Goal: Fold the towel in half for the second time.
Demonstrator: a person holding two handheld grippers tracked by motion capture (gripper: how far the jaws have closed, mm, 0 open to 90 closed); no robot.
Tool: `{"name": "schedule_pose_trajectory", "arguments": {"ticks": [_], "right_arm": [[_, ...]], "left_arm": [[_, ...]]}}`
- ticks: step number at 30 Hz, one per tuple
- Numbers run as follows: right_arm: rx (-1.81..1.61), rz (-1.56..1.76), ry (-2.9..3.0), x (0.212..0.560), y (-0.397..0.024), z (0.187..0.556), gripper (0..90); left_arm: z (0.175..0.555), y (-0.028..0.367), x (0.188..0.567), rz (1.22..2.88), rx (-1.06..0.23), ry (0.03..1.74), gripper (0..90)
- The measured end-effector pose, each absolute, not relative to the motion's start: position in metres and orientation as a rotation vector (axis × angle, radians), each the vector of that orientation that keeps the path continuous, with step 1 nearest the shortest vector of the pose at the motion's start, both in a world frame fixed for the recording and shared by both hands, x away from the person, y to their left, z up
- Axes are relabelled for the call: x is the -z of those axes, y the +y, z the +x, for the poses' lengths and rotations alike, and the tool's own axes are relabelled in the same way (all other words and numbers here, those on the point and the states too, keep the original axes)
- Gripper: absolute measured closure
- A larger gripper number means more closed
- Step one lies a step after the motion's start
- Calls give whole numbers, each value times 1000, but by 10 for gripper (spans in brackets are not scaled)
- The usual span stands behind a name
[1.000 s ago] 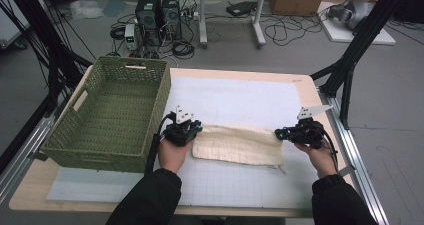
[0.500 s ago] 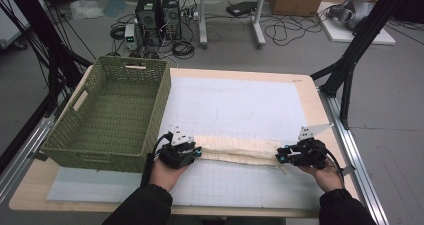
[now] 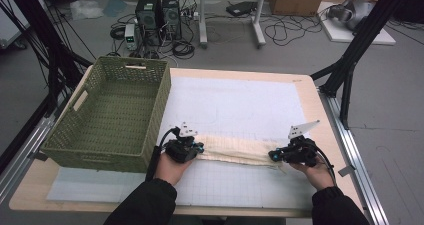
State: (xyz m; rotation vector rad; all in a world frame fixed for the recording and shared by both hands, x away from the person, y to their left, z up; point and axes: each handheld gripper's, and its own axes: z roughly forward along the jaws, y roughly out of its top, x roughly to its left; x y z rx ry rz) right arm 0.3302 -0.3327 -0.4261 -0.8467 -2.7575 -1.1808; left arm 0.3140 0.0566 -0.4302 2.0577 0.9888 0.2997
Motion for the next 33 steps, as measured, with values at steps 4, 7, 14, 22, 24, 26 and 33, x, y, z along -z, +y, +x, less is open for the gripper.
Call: {"name": "schedule_pose_trajectory", "arguments": {"ticks": [4, 7, 14, 22, 24, 26, 33], "right_arm": [[1219, -821, -2773, 421, -333, 323, 881], [1245, -809, -2783, 414, -336, 320, 880], [1178, -815, -2756, 437, -336, 312, 879], [1323, -807, -2737, 415, -336, 313, 717], [1359, -821, -2721, 412, -334, 316, 718], [1372, -832, -2704, 415, -330, 319, 748], [1139, -786, -2847, 435, -325, 315, 741]], "left_arm": [[307, 62, 422, 2013, -309, 969, 889], [305, 65, 425, 2037, -268, 972, 889], [296, 64, 441, 2063, -240, 954, 886], [300, 64, 419, 1985, -289, 915, 731], [304, 60, 417, 1984, -303, 917, 721], [308, 57, 421, 2003, -301, 929, 722], [308, 55, 441, 2109, -401, 932, 716]]}}
